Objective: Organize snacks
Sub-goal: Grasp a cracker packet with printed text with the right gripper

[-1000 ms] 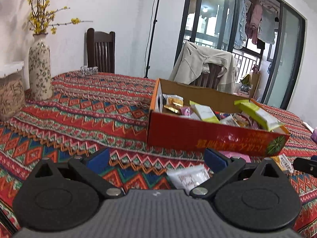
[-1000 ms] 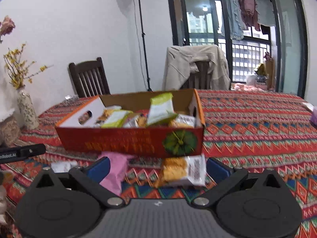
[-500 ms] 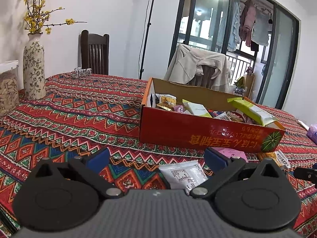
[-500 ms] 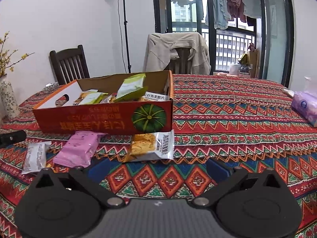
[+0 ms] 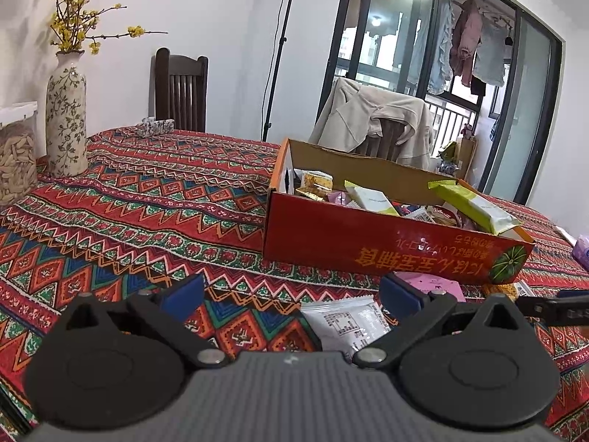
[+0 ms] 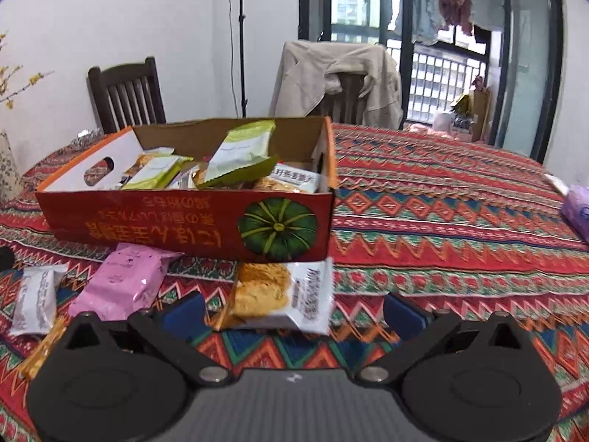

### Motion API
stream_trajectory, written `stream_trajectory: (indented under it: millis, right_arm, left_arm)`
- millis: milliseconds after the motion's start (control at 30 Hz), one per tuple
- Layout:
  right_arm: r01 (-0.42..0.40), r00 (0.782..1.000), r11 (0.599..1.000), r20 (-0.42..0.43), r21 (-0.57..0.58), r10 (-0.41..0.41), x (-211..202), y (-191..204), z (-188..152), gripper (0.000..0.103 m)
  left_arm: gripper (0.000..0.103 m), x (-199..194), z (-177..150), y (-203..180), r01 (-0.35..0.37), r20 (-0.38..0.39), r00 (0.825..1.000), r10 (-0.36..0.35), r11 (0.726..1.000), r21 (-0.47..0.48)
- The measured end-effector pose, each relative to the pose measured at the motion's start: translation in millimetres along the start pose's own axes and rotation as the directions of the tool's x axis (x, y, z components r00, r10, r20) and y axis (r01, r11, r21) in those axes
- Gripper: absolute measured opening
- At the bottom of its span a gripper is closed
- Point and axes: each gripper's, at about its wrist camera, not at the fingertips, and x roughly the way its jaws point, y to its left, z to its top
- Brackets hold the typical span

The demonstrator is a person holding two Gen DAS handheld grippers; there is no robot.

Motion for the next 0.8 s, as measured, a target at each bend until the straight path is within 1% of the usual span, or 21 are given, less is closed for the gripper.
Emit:
stream_trajectory:
  millis: [67,167,233,300,400,467,533,667,700,767,800]
  right_arm:
    - [-0.003,1.0,1.0,-0.023,-0.008,0.003,12,3,5,0.103]
    - [0.015,0.999,1.0,-0.039,-0.017,-0.016,27,7,9,0.103]
    - [0.02,0.999,1.0,-0.045,-0.015,-0.021,34,9,9,0.1]
    - [0.008,0.998,1.0,-0.062,-0.009,-0.009,40,10,8,0.096]
    - [-0.001,0.999,1.0,-0.049,0.0,0.001,40,10,5,0.096]
    - [-0.009,0.999,1.0,-0.039,-0.003,0.009,40,11,3,0.093]
    - [-0.021,0.999,1.0,-0.029,-0.01,0.021,37,12,1,0.087]
    - [-0.032,0.999,0.999,-0.016,-0.02,0.032,35,13,0,0.079]
    - [-0.036,0.999,0.999,-0.013,-0.023,0.036,33,12,-1,0.074]
    - [-0.046,0.999,0.998,-0.009,-0.032,0.046,30,13,-1,0.07]
    - [-0.052,0.999,0.998,-0.007,-0.038,0.052,29,14,-2,0.065]
  left_arm:
    - [0.103,1,0,1,0.0,-0.008,1.0,0.0,1.0,-0.006]
    - [0.103,2,0,3,0.0,-0.016,1.0,0.0,1.0,-0.014]
    - [0.103,3,0,4,-0.001,-0.019,1.0,0.001,1.0,-0.02]
    - [0.103,3,0,4,0.001,-0.021,1.0,-0.002,1.0,-0.024]
    - [0.103,4,0,4,0.003,-0.026,1.0,-0.004,1.0,-0.022]
    - [0.103,4,0,4,0.004,-0.028,1.0,-0.004,1.0,-0.022]
    - [0.103,4,0,4,0.002,-0.028,1.0,-0.003,1.0,-0.023]
    - [0.103,6,0,4,0.001,-0.036,0.999,-0.002,1.0,-0.028]
    - [0.103,7,0,4,-0.001,-0.038,0.999,-0.001,1.0,-0.029]
    - [0.103,7,0,5,-0.001,-0.04,0.999,0.0,0.999,-0.033]
    - [0.103,7,0,5,-0.001,-0.041,0.999,0.0,0.999,-0.034]
